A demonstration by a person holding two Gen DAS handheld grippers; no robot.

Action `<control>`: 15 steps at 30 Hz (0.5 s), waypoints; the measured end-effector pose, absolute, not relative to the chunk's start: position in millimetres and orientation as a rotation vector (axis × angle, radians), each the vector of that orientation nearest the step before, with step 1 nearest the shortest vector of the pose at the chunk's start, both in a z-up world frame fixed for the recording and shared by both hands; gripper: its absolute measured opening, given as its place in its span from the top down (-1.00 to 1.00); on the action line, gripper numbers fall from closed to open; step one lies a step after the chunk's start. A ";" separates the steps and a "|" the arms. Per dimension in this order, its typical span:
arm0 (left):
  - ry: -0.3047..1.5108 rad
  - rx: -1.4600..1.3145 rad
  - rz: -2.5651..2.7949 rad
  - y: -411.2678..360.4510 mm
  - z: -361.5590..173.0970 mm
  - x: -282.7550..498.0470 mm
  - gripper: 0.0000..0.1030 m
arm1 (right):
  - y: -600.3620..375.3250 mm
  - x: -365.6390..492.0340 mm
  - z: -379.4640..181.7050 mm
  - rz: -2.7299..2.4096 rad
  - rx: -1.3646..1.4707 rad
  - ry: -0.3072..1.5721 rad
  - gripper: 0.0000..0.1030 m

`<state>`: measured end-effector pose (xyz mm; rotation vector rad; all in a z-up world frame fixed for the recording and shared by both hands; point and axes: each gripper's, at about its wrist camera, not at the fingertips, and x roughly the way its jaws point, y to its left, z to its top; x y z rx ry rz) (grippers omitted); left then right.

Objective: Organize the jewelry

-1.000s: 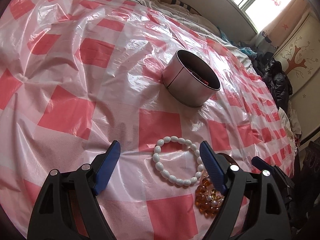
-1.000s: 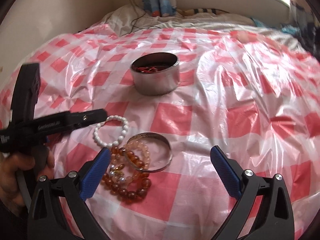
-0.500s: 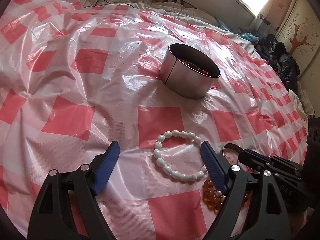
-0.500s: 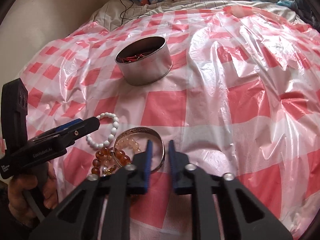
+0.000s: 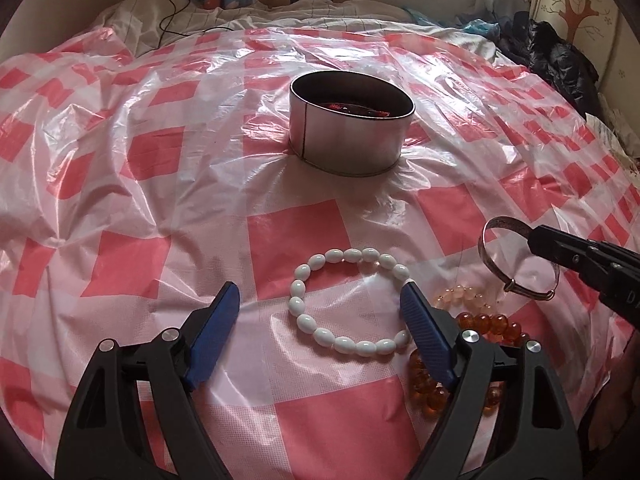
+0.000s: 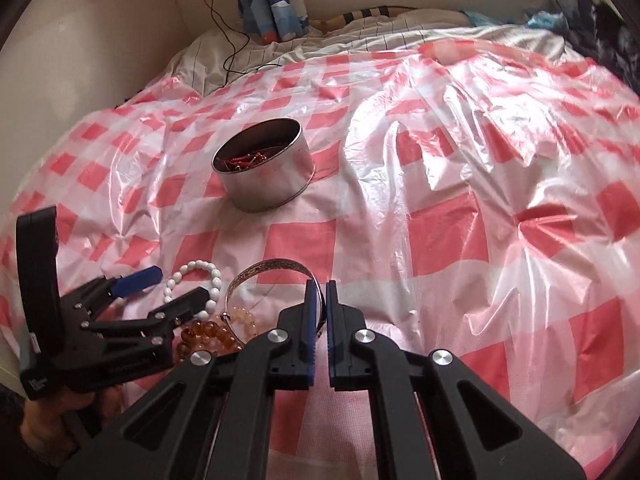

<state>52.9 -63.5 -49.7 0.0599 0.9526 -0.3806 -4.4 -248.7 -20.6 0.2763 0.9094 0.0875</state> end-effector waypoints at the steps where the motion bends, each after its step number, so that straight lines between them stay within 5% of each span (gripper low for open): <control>1: 0.960 0.051 -0.382 -61.7 -50.2 53.7 -0.13 | -251.1 -3.7 -21.7 0.092 0.297 0.913 0.90; 3: 0.973 0.026 -0.392 -57.7 -49.5 55.9 0.61 | -254.5 -3.5 -23.5 0.090 0.321 0.918 0.90; 5: 0.991 -0.018 -0.410 -51.7 -49.4 58.9 0.87 | -258.9 -3.4 -25.3 0.088 0.346 0.921 0.90; 15: 0.890 -0.019 -0.407 -50.2 -30.1 49.5 0.87 | -267.8 -4.1 -27.2 0.070 0.382 0.914 0.90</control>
